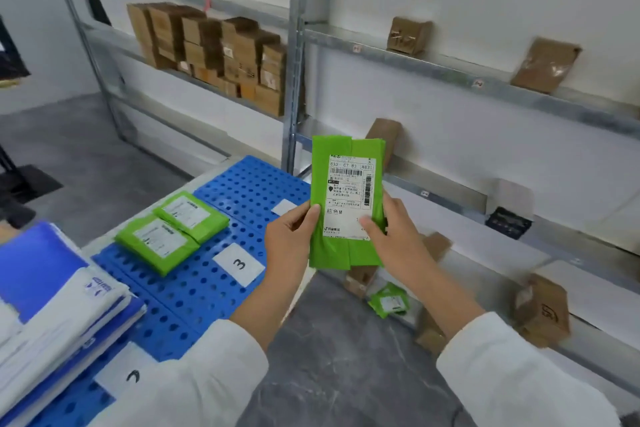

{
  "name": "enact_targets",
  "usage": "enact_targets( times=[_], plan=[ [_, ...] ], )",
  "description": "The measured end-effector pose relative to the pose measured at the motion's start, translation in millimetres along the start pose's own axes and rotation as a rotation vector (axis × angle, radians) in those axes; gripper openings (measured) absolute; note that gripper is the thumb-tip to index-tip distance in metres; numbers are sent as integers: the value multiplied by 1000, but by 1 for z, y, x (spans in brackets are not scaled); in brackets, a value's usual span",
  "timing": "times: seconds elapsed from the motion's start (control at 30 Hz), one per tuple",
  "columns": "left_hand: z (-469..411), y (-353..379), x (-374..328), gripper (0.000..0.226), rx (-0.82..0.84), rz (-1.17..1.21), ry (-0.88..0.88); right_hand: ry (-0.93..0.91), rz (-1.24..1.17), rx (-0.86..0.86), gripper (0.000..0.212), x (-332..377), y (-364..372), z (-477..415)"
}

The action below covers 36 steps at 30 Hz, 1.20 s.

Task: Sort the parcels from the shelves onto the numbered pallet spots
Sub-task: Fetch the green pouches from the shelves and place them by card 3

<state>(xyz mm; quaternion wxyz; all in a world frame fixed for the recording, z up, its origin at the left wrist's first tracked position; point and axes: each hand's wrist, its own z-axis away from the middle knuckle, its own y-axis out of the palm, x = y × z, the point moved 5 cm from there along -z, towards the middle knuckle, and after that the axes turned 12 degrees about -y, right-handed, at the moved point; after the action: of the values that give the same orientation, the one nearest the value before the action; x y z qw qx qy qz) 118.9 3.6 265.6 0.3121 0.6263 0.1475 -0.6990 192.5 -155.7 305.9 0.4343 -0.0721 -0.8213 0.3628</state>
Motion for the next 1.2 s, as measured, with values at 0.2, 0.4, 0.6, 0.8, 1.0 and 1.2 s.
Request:
enact_targets(
  times=[0.2, 0.4, 0.6, 0.8, 1.0, 1.2],
  plan=[
    [-20, -63, -6, 12, -159, -7, 0, -91, -46, 122, 49, 25, 62, -38],
    [-55, -117, -11, 20, -344, 3, -16, -182, -123, 266, 49, 38, 131, -93],
    [-101, -157, -10, 26, -553, -17, -13, -243, -214, 444, 49, 40, 200, -155],
    [-136, -182, -7, 36, -757, -32, -59, -278, -280, 623, 54, 36, 257, -206],
    [-154, -203, 7, 20, -873, -110, -104, -341, -323, 767, 51, 40, 309, -234],
    [-162, -221, 21, 18, -958, -97, -168, -347, -350, 887, 55, 35, 354, -240]
  ],
)
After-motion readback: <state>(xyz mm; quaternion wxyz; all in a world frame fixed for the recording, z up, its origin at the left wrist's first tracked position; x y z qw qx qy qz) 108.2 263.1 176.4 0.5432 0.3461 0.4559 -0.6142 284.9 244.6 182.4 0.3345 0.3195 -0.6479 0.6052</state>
